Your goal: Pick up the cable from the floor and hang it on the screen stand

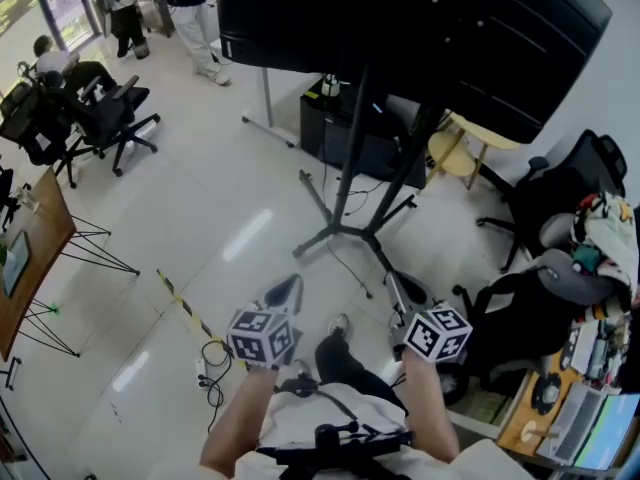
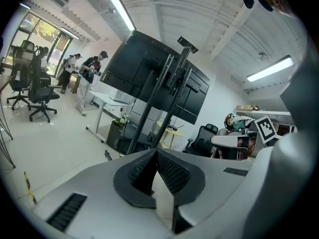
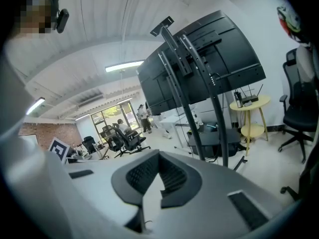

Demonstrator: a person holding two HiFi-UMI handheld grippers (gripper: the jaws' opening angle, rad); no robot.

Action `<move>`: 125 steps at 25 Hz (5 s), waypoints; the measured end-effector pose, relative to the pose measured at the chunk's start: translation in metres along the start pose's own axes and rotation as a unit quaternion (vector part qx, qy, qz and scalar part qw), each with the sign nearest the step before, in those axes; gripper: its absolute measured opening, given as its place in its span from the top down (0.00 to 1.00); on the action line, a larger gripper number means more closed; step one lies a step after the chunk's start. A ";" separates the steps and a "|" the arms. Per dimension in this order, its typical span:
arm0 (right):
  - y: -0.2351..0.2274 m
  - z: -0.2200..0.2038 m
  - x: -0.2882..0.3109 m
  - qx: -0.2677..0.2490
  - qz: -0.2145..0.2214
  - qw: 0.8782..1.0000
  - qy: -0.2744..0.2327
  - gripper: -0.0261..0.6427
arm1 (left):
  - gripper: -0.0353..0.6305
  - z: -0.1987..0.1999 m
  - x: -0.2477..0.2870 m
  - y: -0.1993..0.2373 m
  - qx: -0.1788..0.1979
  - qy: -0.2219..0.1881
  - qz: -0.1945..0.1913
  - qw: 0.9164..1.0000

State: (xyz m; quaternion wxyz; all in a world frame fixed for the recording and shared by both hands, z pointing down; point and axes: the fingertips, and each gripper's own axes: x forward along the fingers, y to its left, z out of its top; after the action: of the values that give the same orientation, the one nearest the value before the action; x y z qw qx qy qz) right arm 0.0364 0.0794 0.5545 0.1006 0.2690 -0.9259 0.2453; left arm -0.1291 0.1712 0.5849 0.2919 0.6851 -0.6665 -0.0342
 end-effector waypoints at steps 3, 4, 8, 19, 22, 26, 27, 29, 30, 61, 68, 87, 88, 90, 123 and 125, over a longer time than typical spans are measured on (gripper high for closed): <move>-0.011 0.015 0.022 0.001 0.007 1.000 -0.005 0.94 | 0.94 0.012 0.022 0.006 0.001 0.000 0.002 1.000; -0.015 0.019 0.030 0.001 0.010 1.000 -0.006 0.94 | 0.94 0.016 0.030 0.008 0.006 0.002 0.004 1.000; -0.034 0.039 0.057 0.002 0.016 1.000 -0.007 0.94 | 0.94 0.032 0.066 0.020 0.016 0.008 0.012 1.000; -0.102 0.094 0.126 -0.003 0.034 0.999 0.004 0.94 | 0.94 0.073 0.170 0.032 0.029 0.014 0.036 0.999; -0.119 0.099 0.137 -0.001 0.037 0.999 0.015 0.95 | 0.94 0.075 0.193 0.034 0.029 0.021 0.041 0.999; -0.140 0.102 0.149 -0.001 0.039 0.999 0.028 0.95 | 0.94 0.075 0.219 0.037 0.030 0.027 0.050 0.998; -0.145 0.103 0.152 -0.001 0.039 0.999 0.030 0.94 | 0.94 0.075 0.225 0.038 0.029 0.030 0.052 0.998; -0.151 0.104 0.160 0.001 0.039 0.999 0.035 0.95 | 0.94 0.076 0.236 0.043 0.027 0.038 0.055 0.997; -0.154 0.103 0.165 0.002 0.039 0.998 0.039 0.94 | 0.94 0.076 0.241 0.046 0.027 0.041 0.057 0.997; -0.190 0.126 0.363 0.017 -0.013 0.996 0.084 0.94 | 0.72 0.067 0.493 0.249 0.053 0.181 0.091 0.978; -0.202 0.121 0.378 0.024 -0.036 0.995 0.090 0.94 | 0.72 0.056 0.535 0.277 0.061 0.221 0.087 0.969; -0.250 0.116 0.392 0.063 -0.106 0.990 0.073 0.94 | 0.76 0.021 0.590 0.310 0.119 0.302 0.062 0.944; -0.251 0.117 0.392 0.063 -0.108 0.990 0.072 0.94 | 0.76 0.020 0.591 0.310 0.119 0.304 0.060 0.943; -0.253 0.119 0.392 0.063 -0.111 0.989 0.069 0.94 | 0.76 0.019 0.593 0.309 0.117 0.307 0.055 0.943; -0.244 0.071 0.231 0.061 -0.074 0.993 0.070 0.94 | 0.92 0.016 0.459 0.085 0.095 0.204 -0.022 0.974; -0.243 0.067 0.212 0.066 -0.071 0.993 0.062 0.94 | 0.92 0.025 0.446 0.058 0.097 0.191 -0.034 0.976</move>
State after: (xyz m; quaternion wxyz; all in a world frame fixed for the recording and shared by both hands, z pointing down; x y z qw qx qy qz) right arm -0.0110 -0.2282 0.6618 0.1573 0.3240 -0.8785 0.3140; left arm -0.1428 -0.2502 0.7428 0.3450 0.7261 -0.5749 0.1526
